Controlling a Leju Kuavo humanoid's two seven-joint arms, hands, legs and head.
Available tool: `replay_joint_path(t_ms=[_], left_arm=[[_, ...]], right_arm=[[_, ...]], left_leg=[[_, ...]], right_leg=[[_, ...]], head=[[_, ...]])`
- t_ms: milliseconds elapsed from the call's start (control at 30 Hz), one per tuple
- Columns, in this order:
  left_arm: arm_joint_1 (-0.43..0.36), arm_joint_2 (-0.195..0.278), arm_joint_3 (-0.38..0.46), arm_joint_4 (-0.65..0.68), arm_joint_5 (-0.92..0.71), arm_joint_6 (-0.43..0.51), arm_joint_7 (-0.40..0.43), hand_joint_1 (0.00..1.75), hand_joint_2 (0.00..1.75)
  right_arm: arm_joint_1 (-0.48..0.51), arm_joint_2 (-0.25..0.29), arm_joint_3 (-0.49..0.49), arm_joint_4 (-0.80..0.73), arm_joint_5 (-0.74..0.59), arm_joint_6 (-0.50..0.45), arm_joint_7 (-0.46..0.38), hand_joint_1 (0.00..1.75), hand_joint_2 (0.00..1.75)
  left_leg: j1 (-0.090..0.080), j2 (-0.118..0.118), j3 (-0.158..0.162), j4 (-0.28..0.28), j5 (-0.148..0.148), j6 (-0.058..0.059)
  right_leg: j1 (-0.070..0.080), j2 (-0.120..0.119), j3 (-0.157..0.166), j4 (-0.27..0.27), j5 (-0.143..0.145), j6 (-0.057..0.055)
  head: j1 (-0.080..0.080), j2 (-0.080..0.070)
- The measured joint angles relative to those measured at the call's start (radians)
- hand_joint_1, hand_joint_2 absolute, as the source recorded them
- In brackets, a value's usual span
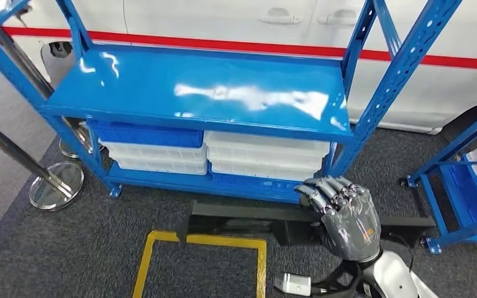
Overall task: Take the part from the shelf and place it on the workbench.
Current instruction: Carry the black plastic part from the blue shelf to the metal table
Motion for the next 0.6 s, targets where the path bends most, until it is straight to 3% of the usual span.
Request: replay_joint_path(t_ms=[67, 100, 133, 200, 233, 267, 300, 333, 367, 400, 467, 500, 533, 600], left_arm=[[0.001, 0.0, 0.0, 0.0, 0.0, 0.0, -0.001, 0.0, 1.75], [0.001, 0.0, 0.0, 0.0, 0.0, 0.0, -0.001, 0.0, 1.75], [0.001, 0.0, 0.0, 0.0, 0.0, 0.0, -0.001, 0.0, 1.75], [0.002, 0.0, 0.001, 0.0, 0.001, 0.0, -0.001, 0.0, 1.75], [0.002, 0.0, 0.001, 0.0, 0.001, 0.0, -0.001, 0.0, 1.75], [0.002, 0.0, 0.001, 0.0, 0.001, 0.0, -0.001, 0.0, 1.75], [0.002, 0.0, 0.001, 0.0, 0.001, 0.0, -0.001, 0.0, 1.75], [0.002, 0.0, 0.001, 0.0, 0.002, 0.0, -0.001, 0.0, 1.75], [0.002, 0.0, 0.001, 0.0, 0.002, 0.0, -0.001, 0.0, 1.75], [0.002, 0.0, 0.001, 0.0, 0.002, 0.0, -0.001, 0.0, 1.75], [0.002, -0.001, 0.001, 0.0, 0.002, -0.001, -0.001, 0.0, 1.75], [0.003, -0.002, 0.002, 0.0, 0.003, -0.002, -0.001, 0.0, 1.75], [0.004, -0.002, 0.002, 0.0, 0.003, -0.002, -0.001, 0.0, 1.75], [0.006, -0.001, 0.002, 0.001, 0.003, -0.003, -0.002, 0.0, 1.75]], right_arm=[[0.001, -0.002, 0.0, 0.0, -0.004, 0.0, -0.002, 1.75, 1.75], [0.002, -0.003, 0.0, 0.0, -0.007, 0.0, -0.003, 1.75, 1.75], [0.003, -0.004, 0.0, 0.0, -0.009, 0.0, -0.005, 1.75, 1.75], [0.005, -0.005, 0.0, 0.0, -0.012, 0.0, -0.007, 1.75, 1.75], [0.006, -0.005, 0.0, 0.0, -0.014, 0.0, -0.008, 1.75, 1.75], [0.007, -0.006, 0.0, 0.0, -0.015, 0.0, -0.008, 1.75, 1.75], [0.008, -0.006, 0.0, 0.0, -0.017, 0.001, -0.008, 1.75, 1.75], [0.008, -0.006, 0.0, 0.0, -0.018, 0.001, -0.008, 1.75, 1.75], [0.009, -0.006, -0.001, 0.0, -0.019, 0.001, -0.008, 1.75, 1.75], [0.008, -0.006, -0.001, 0.0, -0.02, 0.002, -0.008, 1.75, 1.75], [0.009, -0.006, -0.004, -0.001, -0.024, 0.006, -0.008, 1.75, 1.75], [0.009, -0.006, -0.006, -0.001, -0.026, 0.008, -0.008, 1.75, 1.75], [0.009, -0.006, -0.009, -0.002, -0.029, 0.009, -0.008, 1.75, 1.75], [0.008, -0.006, -0.013, -0.003, -0.033, 0.013, -0.009, 1.75, 1.75]], left_leg=[[0.0, 0.003, -0.018, -0.006, 0.02, 0.015], [0.001, 0.006, -0.032, -0.008, 0.034, 0.025], [0.002, 0.008, -0.048, -0.01, 0.049, 0.033], [-0.001, 0.012, -0.081, -0.009, 0.075, 0.045], [-0.004, 0.013, -0.099, -0.006, 0.089, 0.047], [-0.006, 0.014, -0.118, -0.003, 0.102, 0.047], [-0.008, 0.014, -0.138, 0.003, 0.114, 0.047], [-0.01, 0.014, -0.158, 0.01, 0.124, 0.046], [-0.011, 0.014, -0.177, 0.018, 0.133, 0.043], [-0.012, 0.013, -0.193, 0.027, 0.14, 0.041], [-0.013, 0.012, -0.211, 0.039, 0.154, 0.032], [-0.012, 0.012, -0.214, 0.04, 0.162, 0.026], [-0.011, 0.012, -0.214, 0.039, 0.17, 0.02], [-0.008, 0.009, -0.224, 0.045, 0.164, 0.008]], right_leg=[[-0.002, 0.001, -0.007, -0.007, 0.013, 0.013], [-0.003, 0.003, -0.016, 0.004, -0.007, 0.017], [-0.003, 0.004, -0.029, 0.034, -0.049, 0.02], [-0.004, 0.006, -0.056, 0.146, -0.163, 0.022], [-0.004, 0.007, -0.064, 0.211, -0.198, 0.023], [-0.004, 0.007, -0.063, 0.26, -0.203, 0.024], [-0.003, 0.007, -0.051, 0.284, -0.185, 0.023], [-0.003, 0.007, -0.026, 0.28, -0.154, 0.02], [-0.001, 0.008, 0.02, 0.235, -0.126, 0.016], [0.002, 0.007, 0.076, 0.164, -0.125, 0.01], [0.009, 0.007, 0.173, 0.024, -0.157, 0.0], [0.013, 0.008, 0.192, -0.012, -0.174, -0.004], [0.015, 0.008, 0.194, -0.024, -0.172, -0.007], [0.012, 0.005, 0.176, -0.026, -0.15, -0.019]], head=[[0.0, 0.0], [0.0, 0.0], [0.0, 0.0], [0.0, 0.0], [0.0, 0.0], [0.0, 0.0], [0.0, 0.0], [0.0, 0.0], [0.0, 0.0], [0.0, 0.0], [0.0, 0.0], [0.0, 0.0], [0.0, 0.0], [0.0, 0.0]])
